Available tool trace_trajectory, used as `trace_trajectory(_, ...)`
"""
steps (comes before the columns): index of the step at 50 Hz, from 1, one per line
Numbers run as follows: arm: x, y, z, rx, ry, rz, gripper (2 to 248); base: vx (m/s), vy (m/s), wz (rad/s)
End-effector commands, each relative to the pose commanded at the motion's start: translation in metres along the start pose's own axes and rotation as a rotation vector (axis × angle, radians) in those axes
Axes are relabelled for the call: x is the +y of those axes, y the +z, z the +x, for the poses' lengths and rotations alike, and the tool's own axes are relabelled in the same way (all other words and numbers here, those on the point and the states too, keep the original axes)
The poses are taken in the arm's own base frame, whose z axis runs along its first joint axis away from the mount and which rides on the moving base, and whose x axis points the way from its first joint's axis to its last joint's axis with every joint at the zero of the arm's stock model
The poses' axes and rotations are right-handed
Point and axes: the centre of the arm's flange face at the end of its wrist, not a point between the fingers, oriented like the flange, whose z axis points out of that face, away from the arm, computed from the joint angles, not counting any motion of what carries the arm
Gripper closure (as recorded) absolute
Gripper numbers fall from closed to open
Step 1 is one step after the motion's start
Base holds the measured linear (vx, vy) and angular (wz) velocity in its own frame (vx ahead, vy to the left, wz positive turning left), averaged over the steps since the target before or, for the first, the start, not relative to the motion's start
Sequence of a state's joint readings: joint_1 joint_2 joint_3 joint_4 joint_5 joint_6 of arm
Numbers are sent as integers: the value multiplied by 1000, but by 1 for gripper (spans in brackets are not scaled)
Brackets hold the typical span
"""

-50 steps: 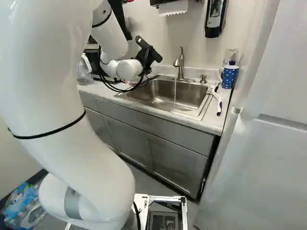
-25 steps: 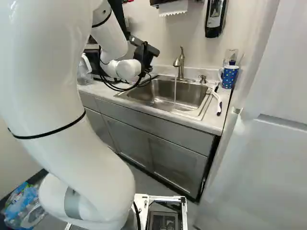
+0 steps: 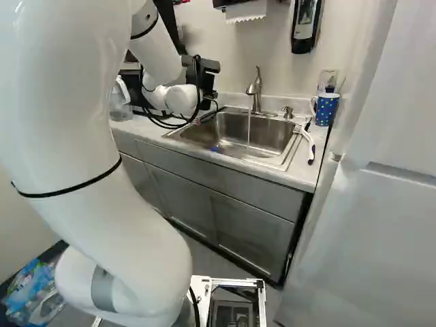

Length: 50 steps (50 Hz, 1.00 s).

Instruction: Rinse the cup and place it in the tray

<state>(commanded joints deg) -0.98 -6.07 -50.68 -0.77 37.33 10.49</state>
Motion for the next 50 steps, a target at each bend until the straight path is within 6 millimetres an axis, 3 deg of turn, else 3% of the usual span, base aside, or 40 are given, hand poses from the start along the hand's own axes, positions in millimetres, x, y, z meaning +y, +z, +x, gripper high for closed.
trace_trajectory(26,0,0,0,0,-273,0,125,0,0,0)
trace_trajectory(50,-25,25,-2,3,-280,45,125,0,0,0)
